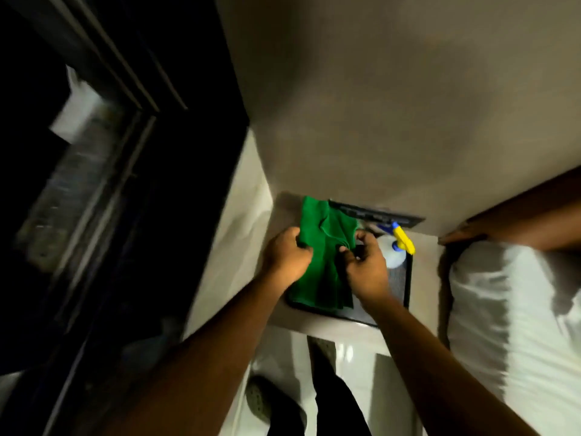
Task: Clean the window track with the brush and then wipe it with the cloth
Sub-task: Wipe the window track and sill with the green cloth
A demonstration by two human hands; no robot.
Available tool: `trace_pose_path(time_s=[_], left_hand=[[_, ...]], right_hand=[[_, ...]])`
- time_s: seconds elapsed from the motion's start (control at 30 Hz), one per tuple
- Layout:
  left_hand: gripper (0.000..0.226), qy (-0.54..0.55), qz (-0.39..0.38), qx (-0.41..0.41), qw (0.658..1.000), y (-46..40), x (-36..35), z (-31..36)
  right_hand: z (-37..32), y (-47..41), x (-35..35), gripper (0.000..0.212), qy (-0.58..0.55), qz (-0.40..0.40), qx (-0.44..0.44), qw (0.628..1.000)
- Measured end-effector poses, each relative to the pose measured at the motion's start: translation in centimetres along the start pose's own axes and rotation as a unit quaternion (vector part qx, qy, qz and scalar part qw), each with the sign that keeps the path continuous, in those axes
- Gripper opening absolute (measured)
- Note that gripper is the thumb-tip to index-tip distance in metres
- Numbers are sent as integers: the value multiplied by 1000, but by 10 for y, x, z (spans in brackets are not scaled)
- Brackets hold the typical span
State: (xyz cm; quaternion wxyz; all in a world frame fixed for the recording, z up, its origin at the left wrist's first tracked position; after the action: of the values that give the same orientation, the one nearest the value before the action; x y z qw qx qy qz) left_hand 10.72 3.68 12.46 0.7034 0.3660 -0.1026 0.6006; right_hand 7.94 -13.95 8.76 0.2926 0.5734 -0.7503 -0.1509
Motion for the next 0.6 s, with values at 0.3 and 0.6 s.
trace_pose_path(time_s=[0.3,0.6], left_hand=[[50,-5,-98,59,993,-107,-160,-154],[55,-160,-115,3,980,-93,-125,-156]], right_hand=[[169,-123,-27,30,113,32,-73,990],[189,-154,-33,49,227,-13,-138,964]])
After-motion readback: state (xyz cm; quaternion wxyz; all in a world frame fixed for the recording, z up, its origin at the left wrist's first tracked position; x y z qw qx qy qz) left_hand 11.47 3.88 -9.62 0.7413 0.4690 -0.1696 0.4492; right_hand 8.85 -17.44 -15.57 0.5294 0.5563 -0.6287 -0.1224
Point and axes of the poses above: each hand's wrist, its own y-axis away from the middle knuckle, its own x-axis out of the back of the hand, z = x × y, the point moved 7 cm from there along -y, towards the middle knuckle, and after that the axes turned 11 degrees about -x, right-handed, at the moved point
